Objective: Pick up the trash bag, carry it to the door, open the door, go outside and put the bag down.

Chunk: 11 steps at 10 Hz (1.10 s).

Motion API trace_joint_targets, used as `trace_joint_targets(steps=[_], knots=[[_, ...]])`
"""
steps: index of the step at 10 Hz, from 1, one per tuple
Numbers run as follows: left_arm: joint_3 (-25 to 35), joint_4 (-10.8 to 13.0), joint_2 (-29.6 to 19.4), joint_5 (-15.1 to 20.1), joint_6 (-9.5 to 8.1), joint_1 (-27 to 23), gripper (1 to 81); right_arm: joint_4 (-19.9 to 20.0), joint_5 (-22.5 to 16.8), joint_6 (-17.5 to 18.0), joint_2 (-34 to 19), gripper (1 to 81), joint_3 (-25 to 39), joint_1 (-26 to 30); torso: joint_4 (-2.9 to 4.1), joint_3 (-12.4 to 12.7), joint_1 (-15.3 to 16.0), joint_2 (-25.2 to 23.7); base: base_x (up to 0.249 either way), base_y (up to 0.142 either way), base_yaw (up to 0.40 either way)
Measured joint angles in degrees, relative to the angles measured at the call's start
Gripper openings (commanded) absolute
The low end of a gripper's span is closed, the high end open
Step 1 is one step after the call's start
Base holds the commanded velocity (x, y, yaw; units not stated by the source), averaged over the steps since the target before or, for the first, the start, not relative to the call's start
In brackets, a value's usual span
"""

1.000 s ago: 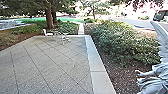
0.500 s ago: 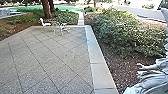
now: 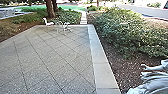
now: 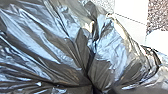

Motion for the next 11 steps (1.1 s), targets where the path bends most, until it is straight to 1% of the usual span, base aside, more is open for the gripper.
trace_joint_targets(steps=[1, 2, 3, 5, 6, 7, 8, 9, 11], knots=[[-3.1, -0.3, 0.0, 1.2, -0.02, -1.0, 1.0, 0.0, 0.1, 0.0, 0.8, 81.1, -0.5, 0.2, 1.54, -0.8, 0.0, 0.0, 0.0, 0.0, 0.0], [-5.7, -0.3, 0.3, 2.2, -0.02, -1.4, 1.0, 0.0, 0.2, 0.0, 0.8, 81.1, -0.5, 0.4, 2.43, -2.2, 0.0, 0.0, 0.0, 0.0, 0.0], [-8.2, -0.4, 1.7, 2.7, -0.07, -2.1, 1.0, 0.0, 0.1, 0.0, 0.6, 81.1, -0.7, 0.4, 3.07, -4.0, 0.0, 0.0, 0.0, 0.0, 0.0], [-11.4, -0.6, 5.3, 4.4, -0.16, -5.5, 1.0, 0.0, 0.2, 0.0, 0.6, 81.1, -0.9, 0.5, 4.09, -7.6, 0.0, 0.0, 0.0, 0.0, 0.0], [-12.8, -0.8, 5.7, 5.5, -0.2, -7.5, 1.0, 0.0, 0.1, -0.1, 0.7, 81.1, -1.1, 0.4, 4.31, -8.4, 0.0, 0.1, 0.0, 0.0, 0.0], [-14.5, -0.9, 5.4, 7.1, -0.2, -9.6, 1.0, 0.0, 0.3, -0.1, 0.7, 81.1, -1.1, 0.6, 4.35, -8.9, 0.0, 0.1, 0.0, 0.0, 0.0], [-16.2, -1.0, 4.8, 9.0, -0.27, -11.0, 81.1, 0.0, 0.4, -0.1, 0.8, 81.1, -1.3, 0.7, 4.37, -9.0, 0.0, 0.1, 0.0, 0.0, 0.0], [-17.6, -1.5, 4.4, 10.6, -0.63, -11.6, 81.1, 0.0, 0.5, -0.1, 0.8, 81.1, -1.3, 0.5, 4.37, -8.8, 0.1, 0.1, 0.0, 0.0, 0.0], [-18.2, -1.7, 3.7, 11.5, -0.63, -11.5, 81.1, 0.0, 0.6, 0.0, 1.0, 81.1, -1.4, 0.3, 4.37, -8.9, 0.1, 0.1, 0.0, 0.0, 0.0]])
